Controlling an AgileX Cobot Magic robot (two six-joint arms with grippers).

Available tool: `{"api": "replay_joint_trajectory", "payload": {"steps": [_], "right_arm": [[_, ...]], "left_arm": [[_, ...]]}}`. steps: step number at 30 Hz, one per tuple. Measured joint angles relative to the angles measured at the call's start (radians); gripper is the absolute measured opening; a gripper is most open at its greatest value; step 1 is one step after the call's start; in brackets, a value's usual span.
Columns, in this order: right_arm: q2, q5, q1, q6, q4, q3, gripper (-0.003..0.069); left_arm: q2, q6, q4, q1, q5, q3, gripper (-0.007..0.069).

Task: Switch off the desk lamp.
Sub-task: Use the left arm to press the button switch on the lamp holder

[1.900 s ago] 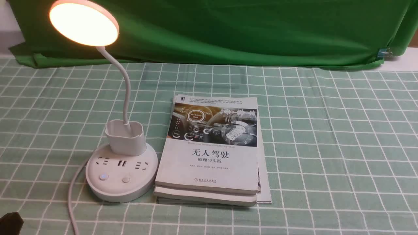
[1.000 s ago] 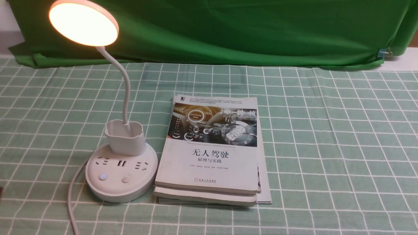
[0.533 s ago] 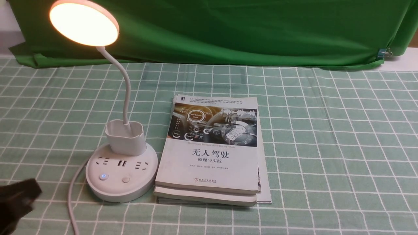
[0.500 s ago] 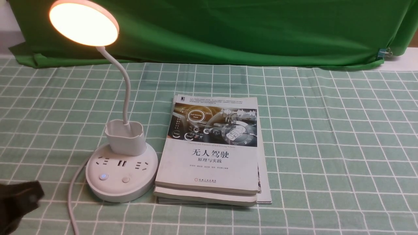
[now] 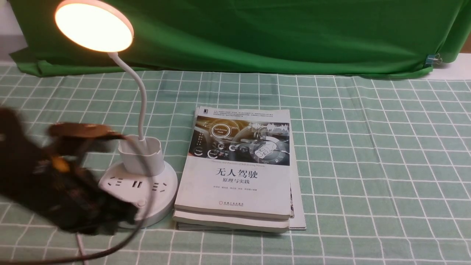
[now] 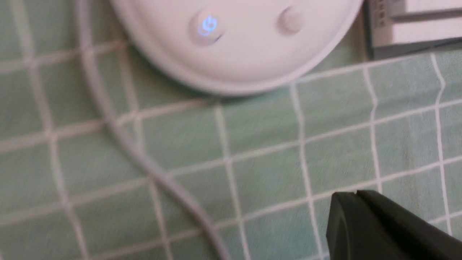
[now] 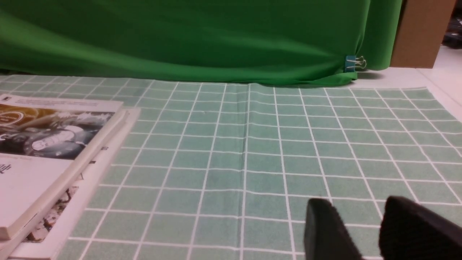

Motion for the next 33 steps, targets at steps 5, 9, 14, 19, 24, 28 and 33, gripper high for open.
{"api": "replay_joint_trajectory", "payload": {"steps": [5, 9, 14, 19, 24, 28, 33], "right_arm": [[0.000, 0.000, 0.000, 0.000, 0.000, 0.000, 0.0242], [0.000, 0.000, 0.000, 0.000, 0.000, 0.000, 0.0242], [0.000, 0.000, 0.000, 0.000, 0.000, 0.000, 0.0242], [0.000, 0.000, 0.000, 0.000, 0.000, 0.000, 0.0242], [0.000, 0.000, 0.000, 0.000, 0.000, 0.000, 0.0242], [0.000, 0.000, 0.000, 0.000, 0.000, 0.000, 0.0242], [0.000, 0.000, 0.000, 0.000, 0.000, 0.000, 0.0242]], "left_arm": [[0.171, -0.007, 0.039, -0.028, 0.017, -0.123, 0.0001], [0.268, -0.007, 0.078, -0.028, 0.017, -0.200, 0.0001], [0.336, -0.007, 0.097, -0.028, 0.013, -0.270, 0.0001], [0.405, -0.007, 0.103, -0.028, 0.005, -0.296, 0.0001], [0.463, -0.007, 0.110, -0.028, 0.011, -0.309, 0.0001], [0.470, -0.007, 0.112, -0.028, 0.017, -0.315, 0.0001], [0.442, -0.007, 0.113, -0.028, 0.017, -0.309, 0.0001]]}}
